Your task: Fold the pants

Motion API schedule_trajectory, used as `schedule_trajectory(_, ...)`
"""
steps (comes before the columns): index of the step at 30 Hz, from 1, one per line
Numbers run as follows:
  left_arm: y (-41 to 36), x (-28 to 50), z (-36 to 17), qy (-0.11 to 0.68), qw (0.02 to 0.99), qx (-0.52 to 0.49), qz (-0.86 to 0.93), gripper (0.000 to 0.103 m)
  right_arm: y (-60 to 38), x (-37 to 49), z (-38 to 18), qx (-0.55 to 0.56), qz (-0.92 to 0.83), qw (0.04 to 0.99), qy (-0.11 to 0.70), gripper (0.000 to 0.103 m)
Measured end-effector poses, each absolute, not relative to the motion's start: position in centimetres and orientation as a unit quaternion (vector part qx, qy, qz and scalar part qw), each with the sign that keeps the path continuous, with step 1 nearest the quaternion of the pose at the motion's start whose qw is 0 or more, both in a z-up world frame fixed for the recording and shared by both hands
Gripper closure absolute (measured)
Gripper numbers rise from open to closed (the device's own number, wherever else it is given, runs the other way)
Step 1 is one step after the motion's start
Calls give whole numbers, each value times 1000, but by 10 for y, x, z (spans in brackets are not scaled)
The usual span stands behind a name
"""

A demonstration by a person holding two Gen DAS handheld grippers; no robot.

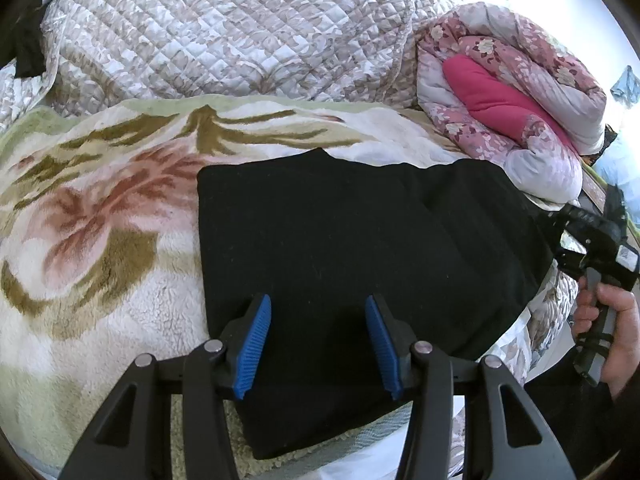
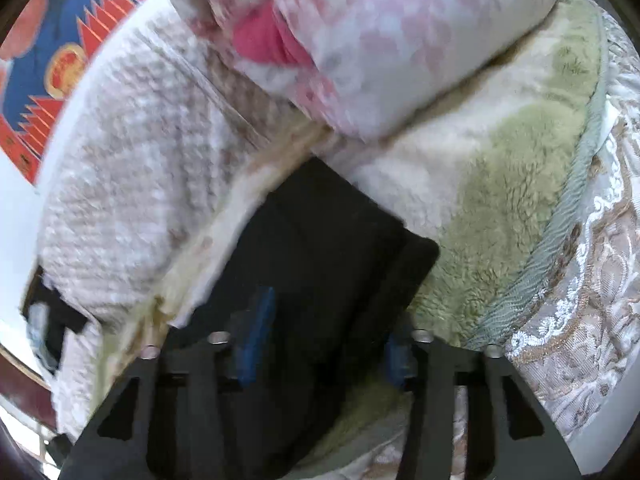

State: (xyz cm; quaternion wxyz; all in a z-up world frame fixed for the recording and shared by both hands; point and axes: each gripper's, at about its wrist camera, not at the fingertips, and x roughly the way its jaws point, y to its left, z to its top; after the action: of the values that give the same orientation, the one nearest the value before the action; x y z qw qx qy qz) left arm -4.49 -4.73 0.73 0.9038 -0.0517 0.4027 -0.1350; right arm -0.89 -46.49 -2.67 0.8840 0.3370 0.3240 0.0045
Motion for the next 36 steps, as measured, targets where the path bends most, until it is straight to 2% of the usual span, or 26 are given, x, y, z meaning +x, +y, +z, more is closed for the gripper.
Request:
schedule_trajectory(3, -47, -44, 11, 407, 903, -53, -125, 51, -458, -11, -20, 317, 6, 890, 326, 77)
schedule_trajectory(4, -46, -45, 13, 409, 903, -54, -122, 51, -455, -12, -17, 310, 7, 893, 326, 78)
schedule_trajectory(13, -29, -47, 26, 399, 910, -55, -94, 51, -404, -19, 38, 222, 65, 923, 307, 82)
schedule_trajectory(22, 6, -46, 34, 398, 912, -84, -54, 51, -298, -15, 75, 130, 178, 926, 305, 83)
schedule_trajectory(27, 35, -50, 35, 396, 911, -115, -20, 51, -235, -24, 60, 84, 250, 908, 327, 83)
schedule_trajectory(33, 59, -53, 33, 398, 906, -145, 5, 51, -169, -29, -2, -13, 296, 870, 395, 83)
schedule_trajectory(36, 62, -55, 34, 396, 906, -150, 8, 51, -164, -39, -9, -45, 292, 876, 380, 83)
